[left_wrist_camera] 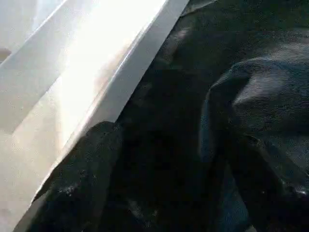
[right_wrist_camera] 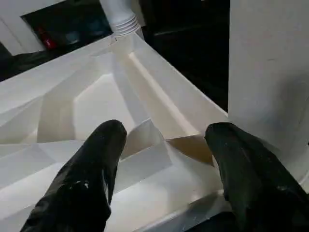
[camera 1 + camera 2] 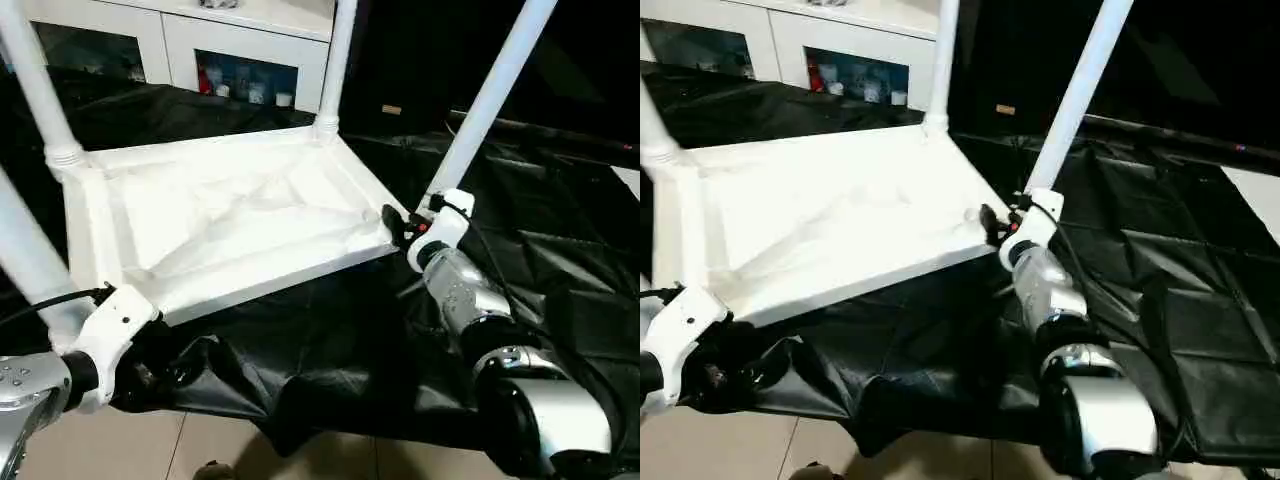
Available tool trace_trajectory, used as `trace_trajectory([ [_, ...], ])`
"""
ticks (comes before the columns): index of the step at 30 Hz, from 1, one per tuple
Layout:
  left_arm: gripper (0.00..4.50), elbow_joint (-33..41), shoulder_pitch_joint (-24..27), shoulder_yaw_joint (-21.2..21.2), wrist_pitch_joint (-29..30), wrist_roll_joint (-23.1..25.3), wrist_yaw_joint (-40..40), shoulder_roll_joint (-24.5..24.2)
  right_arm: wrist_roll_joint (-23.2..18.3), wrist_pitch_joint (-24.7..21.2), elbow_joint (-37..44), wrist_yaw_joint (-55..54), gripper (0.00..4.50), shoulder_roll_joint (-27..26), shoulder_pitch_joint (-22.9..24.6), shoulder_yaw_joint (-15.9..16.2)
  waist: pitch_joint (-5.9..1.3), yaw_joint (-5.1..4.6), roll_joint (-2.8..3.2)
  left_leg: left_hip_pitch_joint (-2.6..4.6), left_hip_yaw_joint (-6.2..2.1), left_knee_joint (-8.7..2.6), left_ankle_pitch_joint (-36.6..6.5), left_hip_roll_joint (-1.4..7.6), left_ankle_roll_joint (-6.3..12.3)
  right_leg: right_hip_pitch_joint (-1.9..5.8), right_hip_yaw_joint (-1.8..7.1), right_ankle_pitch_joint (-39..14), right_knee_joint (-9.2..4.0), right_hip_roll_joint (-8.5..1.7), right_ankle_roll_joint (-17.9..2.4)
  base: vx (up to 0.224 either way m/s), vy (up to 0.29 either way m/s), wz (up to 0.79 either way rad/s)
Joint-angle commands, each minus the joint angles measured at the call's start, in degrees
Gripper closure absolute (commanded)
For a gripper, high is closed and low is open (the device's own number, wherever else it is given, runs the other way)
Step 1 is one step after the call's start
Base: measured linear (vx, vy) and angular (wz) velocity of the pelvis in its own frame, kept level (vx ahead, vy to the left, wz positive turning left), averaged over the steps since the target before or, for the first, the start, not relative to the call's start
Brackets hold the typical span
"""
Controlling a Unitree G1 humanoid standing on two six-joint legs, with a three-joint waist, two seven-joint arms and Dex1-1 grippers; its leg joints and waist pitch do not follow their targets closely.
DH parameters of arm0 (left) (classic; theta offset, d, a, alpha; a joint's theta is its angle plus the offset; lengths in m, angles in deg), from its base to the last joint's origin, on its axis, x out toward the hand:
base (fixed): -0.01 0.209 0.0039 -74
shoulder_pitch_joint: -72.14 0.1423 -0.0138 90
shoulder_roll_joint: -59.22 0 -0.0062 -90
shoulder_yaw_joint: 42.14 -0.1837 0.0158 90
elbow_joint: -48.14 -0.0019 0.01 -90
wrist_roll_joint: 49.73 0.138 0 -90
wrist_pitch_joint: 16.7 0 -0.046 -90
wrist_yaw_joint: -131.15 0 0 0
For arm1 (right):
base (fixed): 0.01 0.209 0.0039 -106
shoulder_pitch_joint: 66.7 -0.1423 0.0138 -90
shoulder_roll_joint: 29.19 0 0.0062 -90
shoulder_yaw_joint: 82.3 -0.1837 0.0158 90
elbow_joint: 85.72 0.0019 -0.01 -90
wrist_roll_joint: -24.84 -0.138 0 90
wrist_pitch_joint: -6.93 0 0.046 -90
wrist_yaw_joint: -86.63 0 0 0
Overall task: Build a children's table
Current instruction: Rotate table base
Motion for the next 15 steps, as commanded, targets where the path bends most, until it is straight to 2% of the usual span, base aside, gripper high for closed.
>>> trace_trajectory([
  [1, 0.24, -0.85, -0.48, 0.01, -1.86, 2.53, 3.18, 0.54, 0.66, 2.99, -3.29, -3.18, 1.37, 3.76, -1.82, -2.89, -3.14, -0.51, 1.68, 1.32, 0.39, -3.82, -22.74, -0.07, -2.96, 1.15, 1.4, -18.81, -4.09, -1.77, -6.89, 0.0, 0.0, 0.0],
  [3, 0.05, -1.29, -0.64, 0.0, -2.5, 2.71, 4.03, 0.69, 0.9, 3.62, -4.38, -3.55, 1.37, 4.24, -2.35, -3.24, -3.13, -0.3, 1.7, 1.34, 0.44, -3.73, -22.92, -0.1, -2.92, 1.09, 1.43, -19.3, -4.23, -1.86, -6.8, 0.0, 0.0, 0.0],
  [4, 0.05, -2.18, -1.12, 0.3, -3.35, 3.13, 5.2, 0.96, 1.05, 3.98, -4.87, -3.93, 1.37, 4.84, -2.51, -3.43, -3.09, -0.25, 1.82, 1.32, 0.39, -3.76, -23.06, -0.11, -3.02, 1.09, 1.41, -19.39, -4.2, -1.84, -6.76, 0.0, 0.0, 0.0],
  [6, 0.05, -4.03, -2.21, 0.89, -5.56, 4.03, 7.63, 1.42, 0.93, 4.59, -5.71, -4.62, 1.37, 6.16, -2.69, -3.86, -3.17, -0.13, 1.66, 1.24, 0.41, -3.68, -22.69, -0.2, -2.76, 1.18, 1.36, -18.89, -4.15, -1.69, -6.64, 0.0, 0.0, 0.0],
  [8, 0.05, -5.41, -3.15, 1.37, -7.02, 4.53, 9.18, 1.83, 0.74, 5.0, -6.29, -5.07, 1.37, 7.06, -2.84, -4.33, -3.25, 0.06, 1.86, 1.42, 0.43, -3.6, -22.64, -0.18, -2.86, 1.08, 1.33, -18.62, -4.18, -1.71, -6.66, 0.0, 0.0, 0.0],
  [10, 0.05, -6.27, -3.93, 2.28, -7.81, 4.17, 10.21, 2.9, 0.54, 5.32, -6.8, -5.33, 1.37, 8.15, -2.81, -4.81, -3.35, 0.19, 2.18, 1.16, 0.28, -3.58, -22.08, -0.18, -3.05, 1.39, 1.29, -17.54, -3.85, -1.79, -6.97, 0.0, 0.0, 0.0],
  [11, 0.05, -6.64, -4.08, 2.65, -8.11, 4.1, 10.7, 3.37, 0.56, 5.56, -7.09, -5.46, 1.37, 8.63, -2.77, -4.93, -3.43, 0.13, 2.03, 1.1, 0.32, -3.54, -21.72, -0.16, -3.03, 1.43, 1.26, -17.0, -3.84, -1.78, -7.11, 0.0, 0.0, 0.0],
  [15, 0.05, -7.68, -3.43, 3.18, -9.59, 3.02, 10.92, 4.17, 0.94, 6.19, -7.89, -5.5, 1.37, 9.77, -2.43, -5.4, -3.57, 0.2, 2.26, 0.92, 0.44, -3.16, -19.59, -0.21, -2.83, 1.46, 1.17, -12.83, -3.25, -1.56, -8.23, 0.0, 0.0, 0.0],
])
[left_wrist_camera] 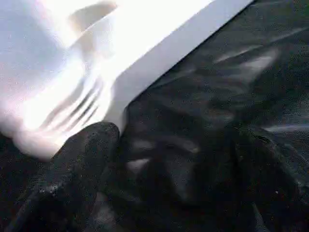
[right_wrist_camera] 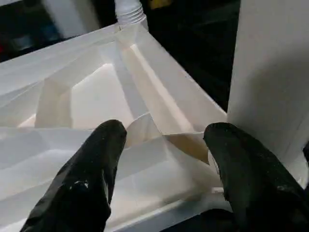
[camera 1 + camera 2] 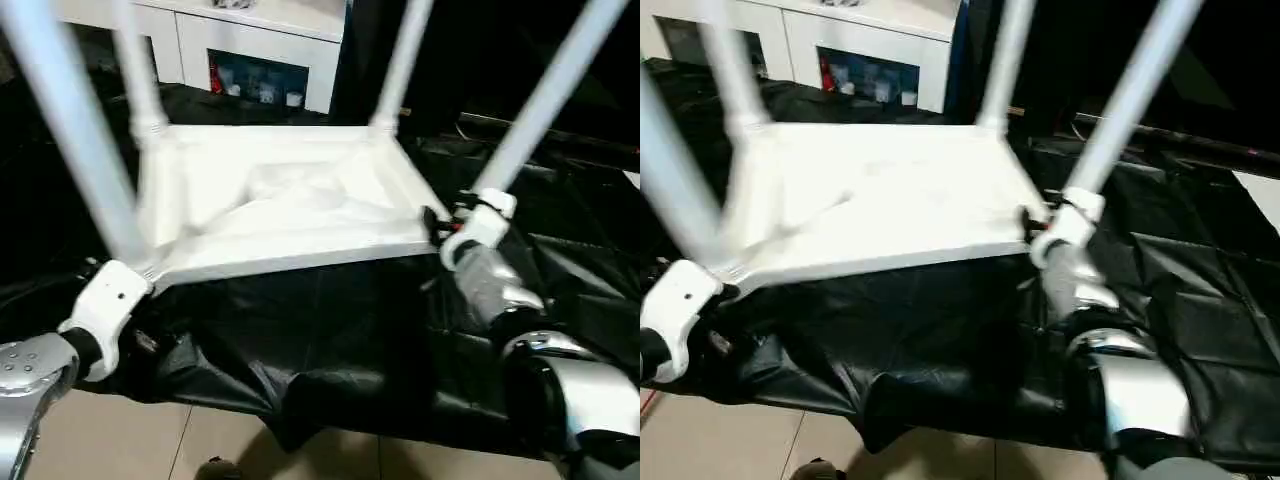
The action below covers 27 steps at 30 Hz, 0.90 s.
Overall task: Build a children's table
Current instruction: Rotate table base
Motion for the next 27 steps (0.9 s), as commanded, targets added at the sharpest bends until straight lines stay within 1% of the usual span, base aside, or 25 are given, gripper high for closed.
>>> trace_trajectory([
  [1, 0.05, -0.25, 0.29, 1.42, -0.48, 0.04, 0.61, 0.74, 0.29, 1.96, 0.44, -1.58, 1.37, 2.92, 0.34, -1.78, -3.68, -0.57, 1.95, 1.42, 0.57, -3.85, -19.42, -0.24, -2.84, 1.71, 1.22, -12.69, -3.49, -1.52, -8.15, 0.0, 0.0, 0.0],
  [3, 0.05, -0.93, 0.94, 2.19, -1.57, -1.26, 1.04, 1.76, 0.71, 2.28, 0.18, -0.75, 1.37, 3.51, 0.8, -1.39, -3.66, -0.62, 1.99, 1.37, 0.47, -3.78, -20.44, -0.25, -2.87, 1.73, 1.14, -14.24, -3.6, -1.64, -7.88, 0.0, 0.0, 0.0],
  [4, 0.05, -0.93, 0.94, 2.19, -1.57, -1.26, 1.04, 1.76, 0.71, 2.28, 0.18, -0.75, 1.37, 3.51, 0.8, -1.39, -3.65, -0.77, 1.89, 1.25, 0.48, -3.79, -20.56, -0.26, -2.81, 1.74, 1.15, -14.36, -3.64, -1.63, -7.82, 0.0, 0.0, 0.0],
  [5, 0.05, -1.31, 0.89, 2.89, -2.91, -1.98, 1.53, 2.65, 1.39, 2.51, 0.49, 1.22, 1.37, 3.48, 1.09, -0.52, -3.66, -0.91, 1.93, 1.17, 0.42, -3.79, -21.07, -0.31, -2.66, 1.76, 1.13, -14.81, -3.7, -1.63, -7.8, 0.0, 0.0, 0.0],
  [6, 0.05, -1.45, 0.79, 3.16, -3.53, -2.3, 1.71, 3.02, 1.73, 2.6, 0.64, 2.12, 1.37, 3.43, 1.19, -0.11, -3.67, -1.05, 1.76, 1.04, 0.4, -3.77, -21.35, -0.32, -2.49, 1.84, 1.14, -15.12, -3.79, -1.69, -7.87, 0.0, 0.0, 0.0],
  [7, 0.05, -1.55, 0.23, 3.55, -5.01, -3.18, 1.68, 3.84, 2.57, 2.78, 1.1, 3.88, 1.37, 3.21, 1.48, 0.94, -3.65, -1.12, 1.73, 1.11, 0.41, -3.79, -21.71, -0.29, -2.33, 1.76, 1.12, -15.48, -3.89, -1.74, -7.9, 0.0, 0.0, 0.0],
  [9, 0.05, -2.18, -2.67, 3.84, -8.62, -6.14, 1.38, 6.76, 4.34, 3.46, 2.65, 8.96, 1.37, 2.26, 2.61, 3.48, -3.61, -1.33, 1.15, 0.92, 0.45, -3.76, -21.48, -0.28, -1.78, 1.83, 1.11, -16.2, -4.07, -1.8, -8.06, 0.0, 0.0, 0.0],
  [10, 0.05, -2.46, -3.7, 3.8, -9.57, -7.11, 1.23, 7.76, 4.85, 3.76, 3.19, 10.25, 1.37, 1.98, 3.07, 4.22, -3.65, -1.18, 1.4, 1.22, 0.49, -3.65, -21.44, -0.15, -1.74, 1.63, 1.23, -16.14, -4.14, -1.99, -8.29, 0.0, 0.0, 0.0],
  [11, 0.05, -3.39, -5.48, 3.38, -11.45, -8.26, 0.89, 9.43, 5.71, 4.39, 4.25, 10.98, 1.37, 1.64, 4.1, 5.43, -3.6, -1.38, 1.06, 0.77, 0.34, -3.86, -20.94, -0.16, -1.69, 2.02, 1.13, -16.39, -4.01, -2.0, -8.45, 0.0, 0.0, 0.0],
  [12, 0.05, -3.8, -6.26, 3.14, -12.02, -8.7, 0.76, 10.14, 6.01, 4.63, 4.75, 11.15, 1.37, 1.51, 4.6, 5.88, -3.64, -1.43, 0.95, 0.98, 0.48, -3.75, -20.77, -0.09, -1.72, 1.76, 1.24, -16.07, -4.03, -1.99, -8.44, 0.0, 0.0, 0.0],
  [13, 0.05, -4.07, -6.8, 2.96, -12.19, -8.99, 0.69, 10.62, 6.15, 4.73, 5.12, 11.27, 1.37, 1.43, 4.97, 6.15, -3.63, -1.38, 1.03, 0.99, 0.36, -3.78, -20.49, -0.1, -1.73, 1.9, 1.19, -16.15, -3.95, -2.04, -8.4, 0.0, 0.0, 0.0],
  [14, 0.05, -5.22, -8.59, 2.23, -13.12, -9.17, 0.77, 11.93, 6.38, 5.3, 6.47, 11.46, 1.37, 1.15, 6.37, 6.63, -3.67, -1.4, 0.78, 1.09, 0.47, -3.72, -20.18, -0.05, -1.66, 1.83, 1.24, -16.0, -3.87, -2.03, -8.37, 0.0, 0.0, 0.0],
  [15, 0.05, -5.73, -9.5, 1.94, -13.62, -9.45, 0.79, 12.67, 6.38, 5.55, 7.32, 11.38, 1.37, 1.01, 7.16, 6.73, -3.62, -1.22, 0.84, 1.17, 0.54, -3.7, -20.13, -0.09, -1.56, 1.76, 1.28, -16.26, -4.02, -2.02, -8.14, 0.0, 0.0, 0.0],
  [16, 0.05, -6.69, -10.78, 1.8, -13.95, -9.87, 1.26, 13.75, 6.04, 5.72, 8.69, 10.93, 1.37, 0.72, 8.36, 6.31, -3.59, -1.06, 0.91, 1.43, 0.6, -3.68, -20.12, 0.0, -1.61, 1.59, 1.36, -16.16, -4.04, -2.0, -8.03, 0.0, 0.0, 0.0],
  [17, 0.05, -7.38, -11.63, 1.71, -14.14, -10.18, 1.62, 14.47, 5.8, 5.81, 9.53, 10.62, 1.37, 0.53, 9.1, 5.96, -3.7, -0.9, 0.57, 1.2, 0.59, -3.69, -19.49, -0.04, -1.7, 1.84, 1.33, -15.96, -3.93, -2.04, -7.76, 0.0, 0.0, 0.0],
  [18, 0.05, -9.05, -12.76, 1.17, -14.72, -9.49, 2.25, 14.83, 5.64, 5.99, 10.7, 9.95, 1.37, 0.25, 10.29, 5.7, -3.66, -0.63, 0.57, 1.21, 0.56, -3.76, -19.06, -0.07, -1.65, 1.85, 1.33, -16.12, -3.99, -2.04, -7.31, 0.0, 0.0, 0.0],
  [19, 0.05, -10.37, -13.48, 0.73, -15.46, -8.99, 2.68, 14.96, 5.62, 6.12, 11.54, 9.66, 1.37, 0.08, 11.13, 5.55, -3.74, -0.63, 0.57, 1.29, 0.57, -3.71, -18.98, -0.05, -1.73, 1.81, 1.34, -15.94, -3.9, -2.06, -7.23, 0.0, 0.0, 0.0],
  [20, 0.05, -12.68, -14.76, 0.02, -16.69, -7.84, 3.36, 15.19, 6.33, 6.87, 12.68, 8.27, 1.37, -0.12, 12.58, 5.85, -3.74, -0.68, 0.29, 1.22, 0.62, -3.69, -18.91, -0.08, -1.67, 1.82, 1.34, -15.87, -3.95, -2.01, -7.01, 0.0, 0.0, 0.0],
  [21, 0.05, -14.99, -16.12, -0.45, -17.88, -7.02, 4.09, 15.62, 6.75, 7.32, 13.69, 6.53, 1.37, -0.43, 13.85, 5.64, -3.66, -0.53, 0.33, 1.22, 0.6, -3.76, -18.78, -0.12, -1.63, 1.79, 1.36, -16.27, -4.11, -2.07, -6.64, 0.0, 0.0, 0.0],
  [22, 0.05, -16.38, -16.95, -0.68, -18.6, -6.61, 4.54, 15.93, 7.0, 7.59, 14.26, 5.38, 1.37, -0.62, 14.58, 5.48, -3.71, -0.45, 0.44, 1.48, 0.67, -3.67, -18.97, -0.14, -1.76, 1.55, 1.42, -16.75, -4.15, -2.09, -6.22, 0.0, 0.0, 0.0],
  [23, 0.05, -18.73, -18.76, -0.56, -18.86, -6.36, 5.83, 16.77, 6.89, 7.94, 14.88, 2.8, 1.37, -0.86, 15.49, 4.61, -3.76, -0.58, 0.22, 1.1, 0.56, -3.81, -18.43, -0.23, -2.18, 1.91, 1.36, -17.03, -4.11, -2.11, -5.82, 0.0, 0.0, 0.0],
  [24, 0.05, -20.05, -19.73, -0.44, -19.11, -6.36, 6.45, 17.22, 6.79, 7.99, 15.35, 1.47, 1.37, -0.99, 15.99, 4.13, -3.79, -0.64, 0.19, 1.26, 0.56, -3.76, -18.85, -0.19, -2.41, 1.75, 1.36, -17.23, -4.14, -2.18, -5.75, 0.0, 0.0, 0.0],
  [25, 0.05, -21.66, -21.02, -0.59, -19.77, -6.32, 6.59, 17.69, 7.23, 8.39, 15.85, -0.95, 1.37, -0.92, 16.72, 3.75, -3.8, -0.69, 0.19, 1.1, 0.47, -3.8, -18.5, -0.24, -2.6, 1.91, 1.32, -17.34, -4.11, -2.22, -5.63, 0.0, 0.0, 0.0],
  [26, 0.05, -22.91, -21.96, -0.67, -20.43, -6.22, 6.53, 18.07, 7.65, 8.49, 16.62, -2.69, 1.37, -0.91, 17.42, 3.51, -3.97, -0.67, 0.11, 1.2, 0.52, -3.69, -18.11, -0.22, -2.64, 1.9, 1.34, -16.47, -3.99, -2.24, -5.71, 0.0, 0.0, 0.0],
  [27, 0.05, -23.89, -22.96, -0.9, -21.17, -6.28, 6.2, 18.48, 8.4, 8.55, 16.97, -4.83, 1.37, -0.69, 18.06, 3.43, -3.89, -0.7, -0.06, 1.02, 0.56, -3.71, -17.76, -0.31, -2.51, 1.98, 1.35, -16.25, -4.06, -2.17, -5.53, 0.0, 0.0, 0.0],
])
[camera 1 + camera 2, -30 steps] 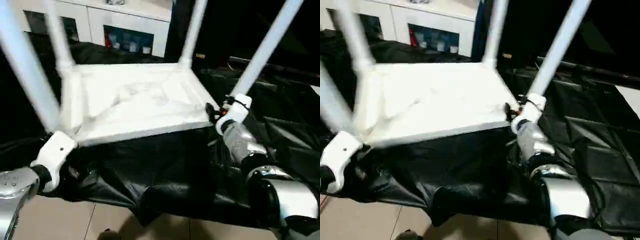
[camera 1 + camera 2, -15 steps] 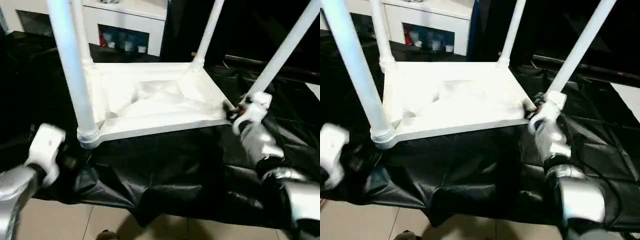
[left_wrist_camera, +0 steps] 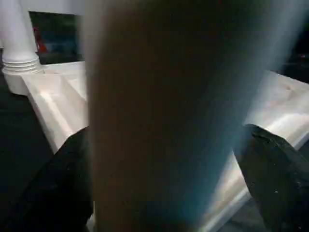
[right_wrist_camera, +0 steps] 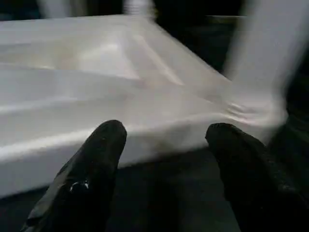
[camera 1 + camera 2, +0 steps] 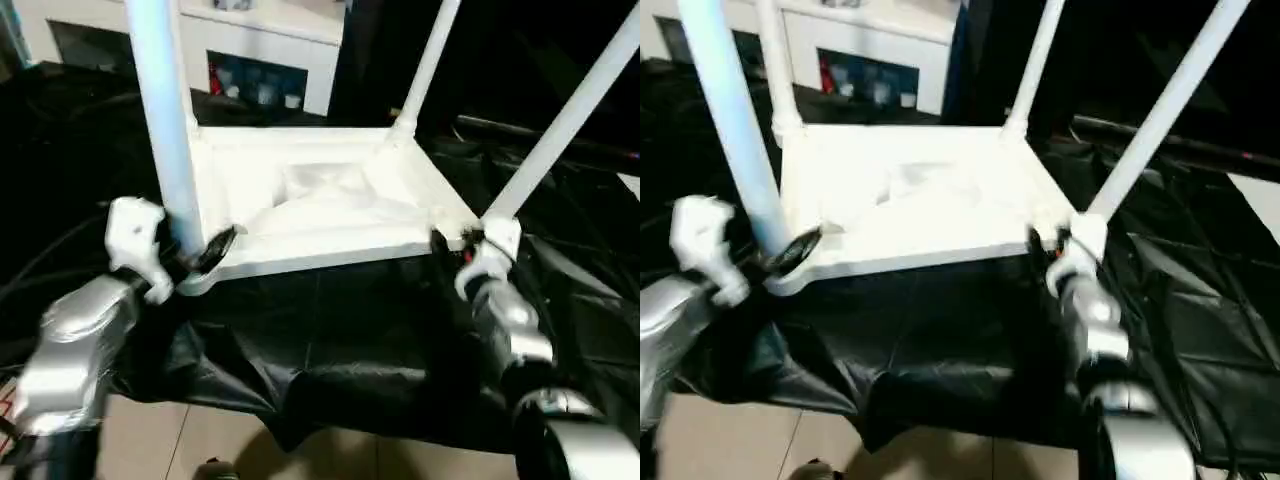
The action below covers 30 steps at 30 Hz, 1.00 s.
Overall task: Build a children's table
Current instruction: Rotate table base
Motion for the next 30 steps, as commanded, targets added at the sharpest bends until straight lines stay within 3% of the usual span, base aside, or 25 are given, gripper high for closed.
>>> trace_trajectory([
  [1, 0.05, -1.58, -2.02, -1.28, -1.4, 0.36, -0.48, 0.95, 1.51, 0.22, 2.17, -4.28, 1.37, 1.2, 0.61, -1.17, -3.6, -0.18, 0.65, 1.14, 0.63, -4.09, -17.54, -0.36, -2.57, 1.9, 1.32, -16.31, -4.31, -2.14, -5.65, 0.0, 0.0, 0.0],
  [2, 0.05, -2.22, -3.05, -1.63, -1.53, -0.34, -1.15, 1.35, 2.32, -1.16, 2.4, -6.59, 1.37, 1.56, 1.26, -1.07, -3.59, -0.23, 0.53, 1.09, 0.66, -4.07, -17.03, -0.43, -2.65, 1.96, 1.3, -16.3, -4.29, -2.14, -5.53, 0.0, 0.0, 0.0],
  [3, 0.05, -2.94, -3.75, -2.12, -2.07, -0.95, -1.79, 1.39, 3.12, -3.12, 2.53, -8.54, 1.37, 1.9, 1.78, -0.62, -3.58, -0.32, 0.82, 1.28, 0.68, -4.02, -17.51, -0.42, -2.74, 1.78, 1.31, -16.54, -4.38, -2.05, -5.51, 0.0, 0.0, 0.0],
  [7, 0.05, -0.25, -2.72, -4.08, -0.04, -3.75, -7.25, 0.31, 4.17, -6.54, -0.47, -4.73, 1.37, 2.71, 0.34, 1.95, -3.51, -0.4, 0.72, 1.19, 0.61, -4.05, -19.48, -0.33, -2.35, 1.72, 1.26, -19.15, -4.57, -2.18, -5.4, 0.0, 0.0, 0.0],
  [8, 0.05, 1.24, -1.84, -5.21, 1.13, -4.9, -9.85, -0.32, 4.67, -7.49, -1.84, -3.1, 1.37, 2.88, -0.72, 2.98, -3.55, -0.48, 1.43, 1.22, 0.49, -4.07, -20.01, -0.27, -2.55, 1.67, 1.29, -18.8, -4.38, -2.21, -5.83, 0.0, 0.0, 0.0],
  [9, 0.05, 2.02, -1.32, -5.8, 1.68, -5.4, -11.04, -0.69, 4.8, -7.7, -2.53, -2.48, 1.37, 2.9, -1.3, 3.28, -3.52, -0.74, 1.09, 1.09, 0.53, -4.14, -20.33, -0.23, -2.63, 1.66, 1.22, -18.25, -4.42, -2.03, -6.22, 0.0, 0.0, 0.0],
  [12, 0.05, 4.97, 0.78, -8.48, 3.79, -7.46, -15.95, -2.48, 5.42, -8.81, -5.02, -0.91, 1.37, 2.75, -4.01, 3.68, -3.53, -0.89, 1.01, 1.01, 0.51, -4.13, -19.84, -0.12, -2.56, 1.8, 1.24, -16.96, -4.05, -2.13, -7.27, 0.0, 0.0, 0.0],
  [13, 0.05, 6.32, 1.51, -9.36, 4.79, -8.41, -17.7, -3.21, 6.02, -9.29, -5.84, -0.66, 1.37, 2.7, -5.01, 4.04, -3.52, -0.83, 0.73, 1.26, 0.66, -4.03, -19.53, -0.06, -2.57, 1.58, 1.27, -16.57, -4.0, -2.08, -7.53, 0.0, 0.0, 0.0],
  [14, 0.05, 7.09, 1.89, -9.82, 5.37, -8.99, -18.65, -3.64, 6.44, -9.63, -6.2, -0.55, 1.37, 2.67, -5.53, 4.29, -3.48, -0.93, 0.89, 1.05, 0.63, -4.15, -18.91, -0.09, -2.68, 1.85, 1.3, -15.96, -3.88, -2.1, -7.75, 0.0, 0.0, 0.0],
  [16, 0.05, 9.5, 2.89, -10.74, 7.24, -11.18, -21.07, -4.7, 7.3, -10.15, -7.53, 0.41, 1.37, 2.41, -6.98, 5.24, -3.49, -0.97, 0.32, 1.12, 0.72, -4.0, -18.51, -0.08, -2.68, 1.85, 1.29, -15.73, -3.74, -2.12, -7.86, 0.0, 0.0, 0.0],
  [17, 0.05, 10.41, 3.2, -10.93, 8.01, -12.12, -21.86, -5.01, 7.62, -10.16, -8.06, 0.72, 1.37, 2.27, -7.48, 5.66, -3.48, -1.03, 0.64, 1.01, 0.74, -4.1, -17.8, -0.13, -2.77, 1.93, 1.36, -15.41, -3.72, -2.16, -7.9, 0.0, 0.0, 0.0],
  [19, 0.05, 12.48, 3.62, -11.41, 9.75, -13.87, -23.13, -5.54, 7.99, -10.49, -9.19, 1.51, 1.37, 1.83, -8.45, 6.41, -3.46, -1.31, 0.07, 0.94, 0.76, -4.02, -17.52, -0.09, -2.98, 2.02, 1.31, -15.1, -3.56, -2.09, -8.02, 0.0, 0.0, 0.0],
  [21, 0.05, 14.49, 3.98, -11.87, 11.87, -15.77, -24.07, -5.97, 8.46, -10.46, -10.12, 2.27, 1.37, 1.35, -9.2, 7.12, -3.41, -1.42, 0.37, 1.06, 0.78, -4.04, -17.44, -0.07, -3.28, 1.9, 1.4, -14.77, -3.55, -2.04, -8.14, 0.0, 0.0, 0.0],
  [23, 0.05, 18.05, 4.61, -12.62, 15.47, -19.71, -24.86, -5.64, 9.6, -10.84, -10.82, 4.29, 1.37, -0.19, -10.24, 8.47, -3.43, -1.62, 0.39, 1.0, 0.74, -4.07, -17.58, -0.07, -3.72, 2.0, 1.39, -13.98, -3.32, -1.99, -8.44, 0.0, 0.0, 0.0],
  [30, 0.05, 21.63, 4.35, -14.71, 20.07, -24.79, -25.29, -4.24, 10.76, -10.79, -11.31, 8.55, 1.37, -3.38, -11.92, 10.63, -3.35, -2.93, 0.34, 0.71, 0.55, -4.1, -18.64, -0.11, -3.98, 2.24, 1.41, -15.86, -3.56, -2.03, -8.25, 0.0, 0.0, 0.0],
])
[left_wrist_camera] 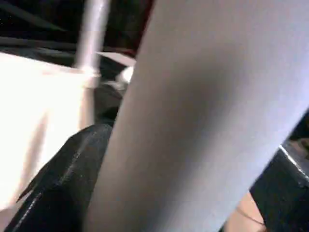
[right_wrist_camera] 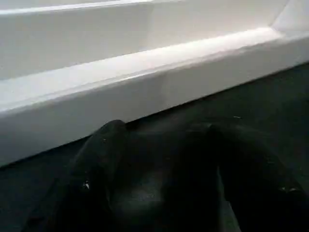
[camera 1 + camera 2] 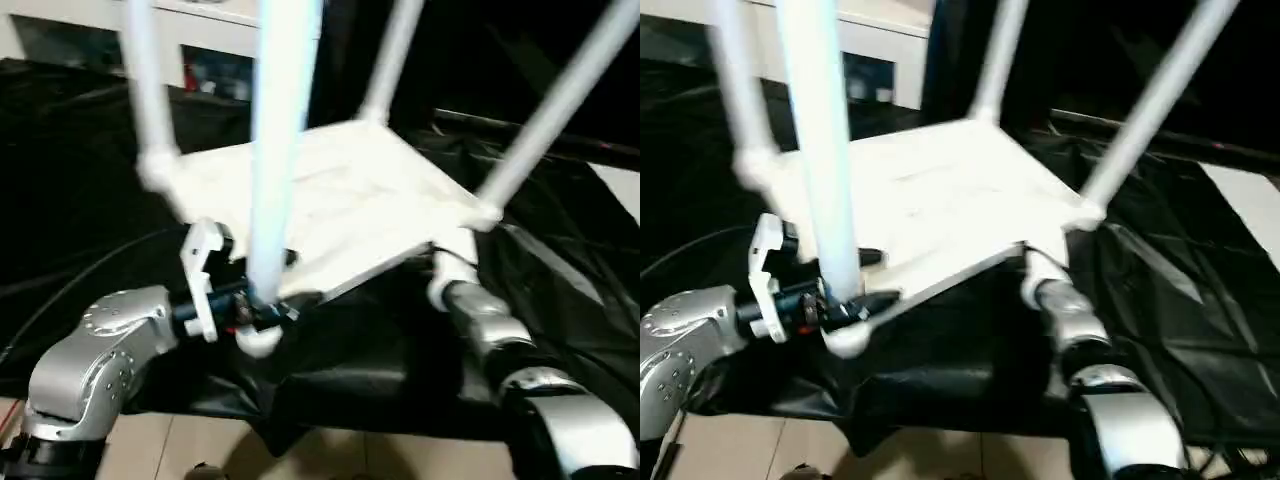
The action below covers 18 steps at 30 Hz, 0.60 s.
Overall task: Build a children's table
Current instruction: Rotate table base
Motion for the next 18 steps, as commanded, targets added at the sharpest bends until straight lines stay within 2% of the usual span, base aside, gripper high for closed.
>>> trace_trajectory([
  [1, 0.05, 2.47, -0.76, -2.68, 1.66, -2.69, -1.6, 1.03, 0.6, -0.28, -0.21, 2.89, 1.37, -1.28, -2.31, 1.73, -3.49, 0.38, 1.46, 0.73, 0.53, -4.14, -18.73, -0.11, -3.97, 2.31, 1.4, -15.78, -3.89, -2.03, -8.33, 0.0, 0.0, 0.0],
  [6, 0.05, 3.67, -1.74, -4.45, 4.87, -5.03, -2.55, 0.87, 1.56, -0.03, -0.78, 6.49, 1.37, -3.13, -3.61, 2.91, -3.45, -0.16, 1.55, 0.82, 0.5, -4.1, -18.94, -0.06, -3.9, 2.21, 1.42, -15.54, -3.84, -1.95, -8.73, 0.0, 0.0, 0.0],
  [8, 0.05, 3.72, -2.19, -4.98, 5.29, -5.36, -2.68, 0.93, 1.65, 0.11, -0.66, 8.05, 1.37, -3.62, -3.76, 3.27, -3.49, -0.21, 1.63, 0.84, 0.53, -4.08, -18.6, -0.06, -3.84, 2.23, 1.46, -14.67, -3.73, -1.9, -9.06, 0.0, 0.0, 0.0],
  [9, 0.05, 3.54, -2.72, -5.48, 5.4, -5.52, -2.86, 1.13, 1.55, 0.21, -0.49, 9.5, 1.37, -4.02, -3.87, 3.43, -3.46, -0.19, 1.46, 0.86, 0.54, -4.1, -18.55, -0.04, -3.77, 2.23, 1.43, -14.63, -3.79, -1.89, -9.08, 0.0, 0.0, 0.0],
  [13, 0.05, 1.72, -6.12, -8.49, 5.12, -4.9, -3.67, 3.01, 1.45, 0.45, -0.36, 13.73, 1.37, -5.37, -4.33, 4.4, -3.45, 0.01, 1.63, 1.04, 0.54, -4.12, -18.41, 0.04, -3.74, 2.24, 1.45, -14.27, -3.77, -2.03, -9.42, 0.0, 0.0, 0.0],
  [16, 0.05, -0.8, -8.24, -10.12, 3.28, -2.36, -2.61, 4.73, 1.92, 0.85, -0.73, 12.67, 1.37, -5.47, -4.52, 4.6, -3.47, 0.06, 1.44, 0.98, 0.59, -4.09, -17.54, -0.02, -3.79, 2.31, 1.48, -14.04, -3.87, -2.11, -9.25, 0.0, 0.0, 0.0],
  [17, 0.05, -5.6, -11.31, -12.08, -1.02, 2.46, -0.29, 7.19, 2.07, 1.04, -1.11, 11.72, 1.37, -5.5, -4.68, 4.21, -3.43, 0.2, 1.5, 1.1, 0.63, -4.07, -17.48, -0.01, -3.62, 2.19, 1.52, -14.32, -4.03, -2.08, -8.98, 0.0, 0.0, 0.0],
  [18, 0.05, -5.75, -11.41, -12.14, -1.16, 2.61, -0.22, 7.26, 2.08, 1.04, -1.12, 11.71, 1.37, -5.5, -4.69, 4.19, -3.42, 0.39, 1.5, 1.17, 0.63, -4.05, -18.27, -0.02, -3.74, 2.16, 1.53, -15.88, -4.2, -2.14, -8.39, 0.0, 0.0, 0.0],
])
